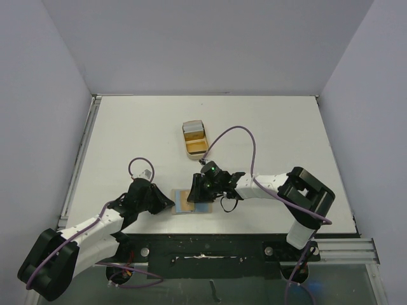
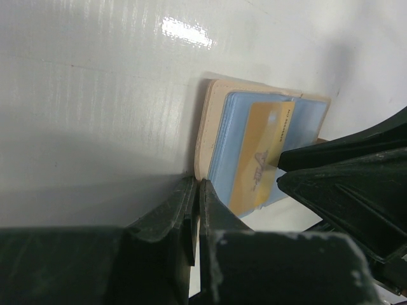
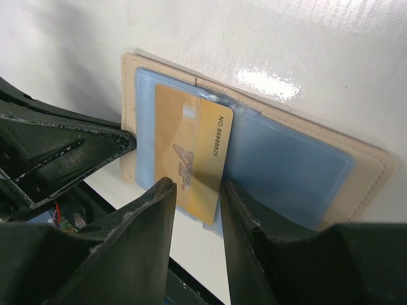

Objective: Put the credit cards into the card holder
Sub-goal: Insert the credit card into the card holder.

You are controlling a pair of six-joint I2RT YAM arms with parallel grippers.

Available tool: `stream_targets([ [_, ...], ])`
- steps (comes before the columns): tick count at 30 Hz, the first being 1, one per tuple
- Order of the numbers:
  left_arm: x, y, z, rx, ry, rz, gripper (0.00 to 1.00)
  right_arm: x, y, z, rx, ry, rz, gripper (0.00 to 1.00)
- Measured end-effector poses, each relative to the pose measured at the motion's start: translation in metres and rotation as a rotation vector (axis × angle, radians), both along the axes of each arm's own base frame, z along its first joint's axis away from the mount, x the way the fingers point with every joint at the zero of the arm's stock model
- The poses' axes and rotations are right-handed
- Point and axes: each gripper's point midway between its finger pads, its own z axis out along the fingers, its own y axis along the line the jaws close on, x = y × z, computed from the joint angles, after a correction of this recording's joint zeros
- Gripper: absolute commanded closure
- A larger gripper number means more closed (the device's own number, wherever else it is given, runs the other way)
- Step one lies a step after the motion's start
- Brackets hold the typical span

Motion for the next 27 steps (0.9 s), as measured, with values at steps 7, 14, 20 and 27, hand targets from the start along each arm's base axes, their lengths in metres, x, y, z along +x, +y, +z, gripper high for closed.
stream_targets([
  [7,0.0,-0.001,0.002,-0.005,-0.007,-0.001,1.0,-0.001,0.001,0.001,0.004,-0.005,0.02,0.67],
  [14,0.0,0.0,0.004,-0.014,-0.016,0.002,1.0,0.001,0.008,0.002,0.024,-0.013,0.041,0.7],
  [20,-0.001,-0.001,0.004,-0.02,-0.012,0.003,1.0,0.001,0.013,0.002,0.037,-0.012,0.051,0.73],
  [27,-0.002,-0.002,0.004,-0.025,-0.009,0.001,1.0,0.004,0.015,0.004,0.049,-0.026,0.05,0.66],
])
